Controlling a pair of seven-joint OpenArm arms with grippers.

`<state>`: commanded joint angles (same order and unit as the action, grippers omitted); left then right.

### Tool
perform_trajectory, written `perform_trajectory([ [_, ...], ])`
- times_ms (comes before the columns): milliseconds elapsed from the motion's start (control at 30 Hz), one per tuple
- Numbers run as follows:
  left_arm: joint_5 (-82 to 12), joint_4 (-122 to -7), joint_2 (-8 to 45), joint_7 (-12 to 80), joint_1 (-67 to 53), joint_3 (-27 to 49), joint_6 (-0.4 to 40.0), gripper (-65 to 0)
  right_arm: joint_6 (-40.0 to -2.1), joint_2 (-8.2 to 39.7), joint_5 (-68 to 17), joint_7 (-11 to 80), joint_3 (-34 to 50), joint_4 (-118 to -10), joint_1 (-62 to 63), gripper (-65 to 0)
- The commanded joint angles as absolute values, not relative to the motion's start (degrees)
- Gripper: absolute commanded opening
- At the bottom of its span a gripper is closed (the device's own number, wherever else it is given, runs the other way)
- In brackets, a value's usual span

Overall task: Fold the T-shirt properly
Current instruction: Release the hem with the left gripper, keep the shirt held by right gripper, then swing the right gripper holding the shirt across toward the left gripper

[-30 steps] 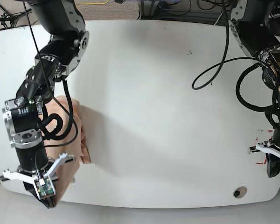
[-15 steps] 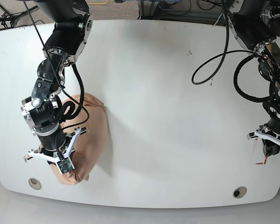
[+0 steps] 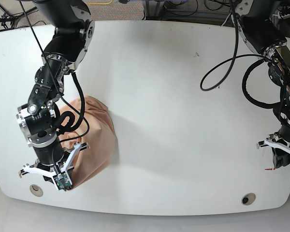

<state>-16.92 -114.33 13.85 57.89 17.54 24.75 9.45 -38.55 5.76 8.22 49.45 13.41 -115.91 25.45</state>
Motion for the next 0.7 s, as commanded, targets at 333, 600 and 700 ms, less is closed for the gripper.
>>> perform_trajectory([
  [333,-16.92,-114.24,13.58,57.89,17.1,24.31,9.54,-53.1,-38.81,5.76,7.87,49.54,13.14,-116.0,29.05,-62.9],
  [600,-17.01,-114.15,13.49,57.89,16.84,21.49,9.54,-53.1,-38.81,4.62,7.69,49.54,9.19,-116.0,33.8,-62.9],
  [700,-17.01,-114.07,13.49,57.89,17.27,21.67,9.54,-53.1,-38.64,3.56,7.69,49.54,6.9,-115.65,36.0,-62.9],
])
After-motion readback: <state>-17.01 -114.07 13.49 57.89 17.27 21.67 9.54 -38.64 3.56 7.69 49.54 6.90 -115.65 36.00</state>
